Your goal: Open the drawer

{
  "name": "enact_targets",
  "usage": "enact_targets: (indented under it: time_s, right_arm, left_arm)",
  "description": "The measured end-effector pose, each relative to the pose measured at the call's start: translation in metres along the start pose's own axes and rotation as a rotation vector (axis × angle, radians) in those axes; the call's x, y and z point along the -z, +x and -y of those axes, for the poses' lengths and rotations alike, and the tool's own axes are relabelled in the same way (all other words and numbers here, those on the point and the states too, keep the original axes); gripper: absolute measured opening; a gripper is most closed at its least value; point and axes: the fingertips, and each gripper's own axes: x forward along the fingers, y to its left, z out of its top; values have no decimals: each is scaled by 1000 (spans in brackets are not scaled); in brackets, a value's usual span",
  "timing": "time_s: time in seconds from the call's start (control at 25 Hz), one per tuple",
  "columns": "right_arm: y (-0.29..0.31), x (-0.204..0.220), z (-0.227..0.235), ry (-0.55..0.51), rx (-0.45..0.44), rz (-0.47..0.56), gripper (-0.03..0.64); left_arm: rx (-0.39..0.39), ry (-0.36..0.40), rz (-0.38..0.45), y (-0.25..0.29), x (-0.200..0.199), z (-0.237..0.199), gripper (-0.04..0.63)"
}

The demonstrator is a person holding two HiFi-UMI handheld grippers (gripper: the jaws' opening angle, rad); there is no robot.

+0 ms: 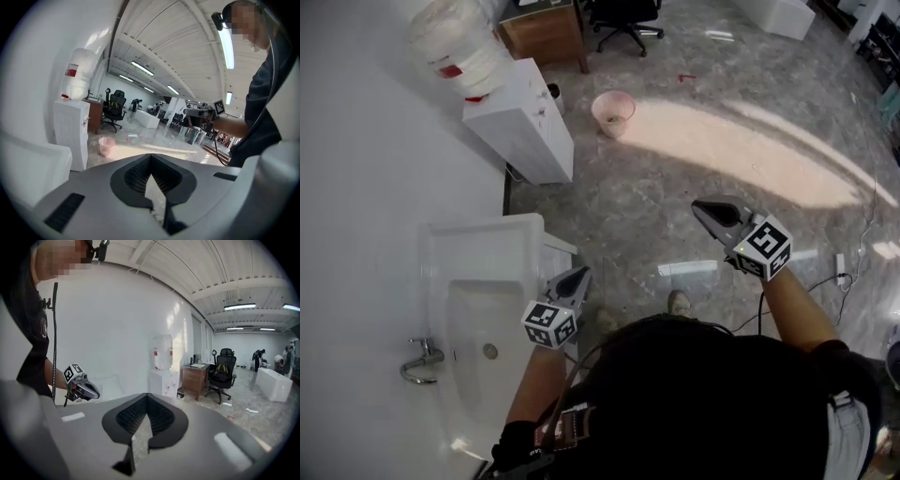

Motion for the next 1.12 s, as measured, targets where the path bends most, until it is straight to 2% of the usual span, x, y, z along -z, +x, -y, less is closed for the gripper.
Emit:
enact_targets:
  time_s: [0.32,0.6,0.92,1.12]
  right_arm:
    - [31,67,34,39,-12,-22,-3]
    - [60,125,29,135,-33,-40,-3]
    - [76,199,19,230,-58,-63,-3]
    - [82,247,24,288,-66,-81,-3]
  left_arm:
    - [-137,-47,-157,44,72,-53,2]
    - [-327,-100,-346,58,152,-117,2]
    - [-453,-115,-555,66,238,-151,5]
    - [-565,-151,-678,69,292,-180,98]
